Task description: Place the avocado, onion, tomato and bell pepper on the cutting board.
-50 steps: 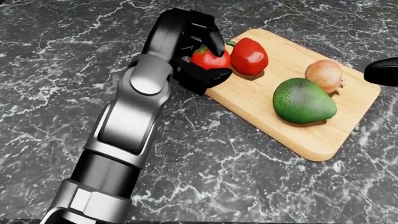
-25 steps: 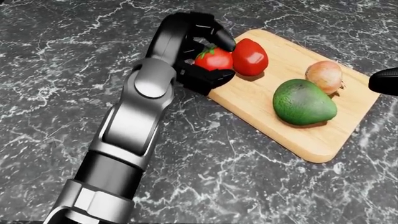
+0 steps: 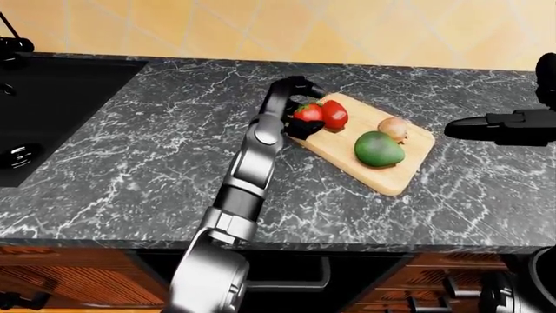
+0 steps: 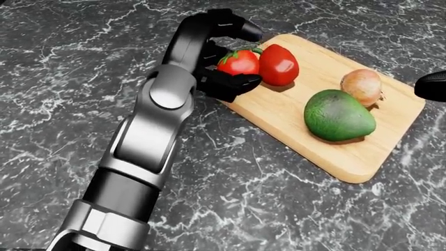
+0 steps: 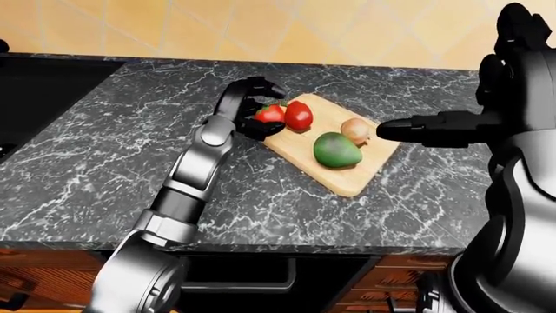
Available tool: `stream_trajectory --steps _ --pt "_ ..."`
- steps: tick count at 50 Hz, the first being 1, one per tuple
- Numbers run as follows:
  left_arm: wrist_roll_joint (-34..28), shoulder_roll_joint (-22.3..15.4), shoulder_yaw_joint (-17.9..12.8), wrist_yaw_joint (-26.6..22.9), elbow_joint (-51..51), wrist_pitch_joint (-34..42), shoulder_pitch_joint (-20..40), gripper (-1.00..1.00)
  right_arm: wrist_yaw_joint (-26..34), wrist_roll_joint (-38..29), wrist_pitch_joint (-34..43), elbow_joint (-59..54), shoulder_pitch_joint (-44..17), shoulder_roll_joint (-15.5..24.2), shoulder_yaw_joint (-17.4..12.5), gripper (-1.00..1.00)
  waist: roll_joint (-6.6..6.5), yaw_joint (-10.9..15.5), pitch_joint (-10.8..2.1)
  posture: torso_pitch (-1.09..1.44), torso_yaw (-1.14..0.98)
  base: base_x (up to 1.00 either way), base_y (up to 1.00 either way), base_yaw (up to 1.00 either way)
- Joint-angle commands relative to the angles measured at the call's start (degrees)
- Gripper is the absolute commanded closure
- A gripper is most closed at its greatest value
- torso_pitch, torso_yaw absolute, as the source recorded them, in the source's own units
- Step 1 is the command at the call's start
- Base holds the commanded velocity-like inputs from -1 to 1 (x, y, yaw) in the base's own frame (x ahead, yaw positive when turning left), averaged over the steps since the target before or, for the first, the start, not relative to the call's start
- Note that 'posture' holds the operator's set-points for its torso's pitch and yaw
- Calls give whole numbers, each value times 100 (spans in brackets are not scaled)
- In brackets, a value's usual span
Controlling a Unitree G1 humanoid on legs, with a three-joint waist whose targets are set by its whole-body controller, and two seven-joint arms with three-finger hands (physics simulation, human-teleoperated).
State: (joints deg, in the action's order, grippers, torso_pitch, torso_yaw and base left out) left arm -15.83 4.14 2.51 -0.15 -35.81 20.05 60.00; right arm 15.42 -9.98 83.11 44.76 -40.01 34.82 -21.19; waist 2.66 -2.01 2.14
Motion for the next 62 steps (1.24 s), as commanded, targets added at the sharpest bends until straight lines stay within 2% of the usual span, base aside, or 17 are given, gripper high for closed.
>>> stream_trajectory --steps 1,2,3,8,9,23,26,27,33,42,57,62 --pt "-12 -6 -9 46 278 -202 228 -3 -28 -40 -158 60 -121 74 -66 -100 41 3 -159 0 -9 0 0 0" --pt "-17 -5 -9 49 285 -195 224 -4 -34 -41 -162 55 -122 74 -57 -100 40 1 -159 0 -9 0 0 0" --pt "-23 -3 0 33 300 -196 212 -15 -39 -40 -160 54 -135 70 -50 -100 40 0 -159 0 -9 0 0 0" --pt "-33 19 1 24 327 -180 189 -25 -18 -38 -118 107 -106 88 -86 -100 40 -1 -160 0 -9 0 0 0" --pt "-38 20 6 24 321 -190 186 -38 -25 -41 -127 101 -103 88 -80 -100 41 0 -161 0 -9 0 0 0" --pt "-75 37 12 4 335 -194 161 -47 -77 -71 -128 101 -119 51 -24 -100 43 2 -161 0 -9 0 0 0" --pt "-65 12 -11 5 322 -180 189 -61 -64 -64 -132 45 -183 86 -21 -100 42 -3 -163 0 -9 0 0 0" --pt "-60 2 -12 -12 329 -165 190 -98 -58 -61 -129 40 -186 95 -11 -100 42 -2 -165 0 -9 0 0 0" --pt "85 -197 -160 -69 728 189 354 -100 7 -40 -37 98 -205 156 -42 -100 36 0 -159 0 -9 0 0 0" --pt "214 -899 -414 -189 1404 850 715 -100 -66 -71 -88 3 -301 93 93 -100 -17 -23 -137 0 -9 0 0 0" --pt "262 -1962 -798 -440 2626 1808 963 -100 153 -70 383 150 -731 531 147 -100 -90 -31 -72 0 -9 0 0 0" --pt "250 -2171 -867 -521 3033 2068 879 -100 279 -64 581 243 -890 746 119 -100 -107 -44 -49 0 -9 0 0 0"
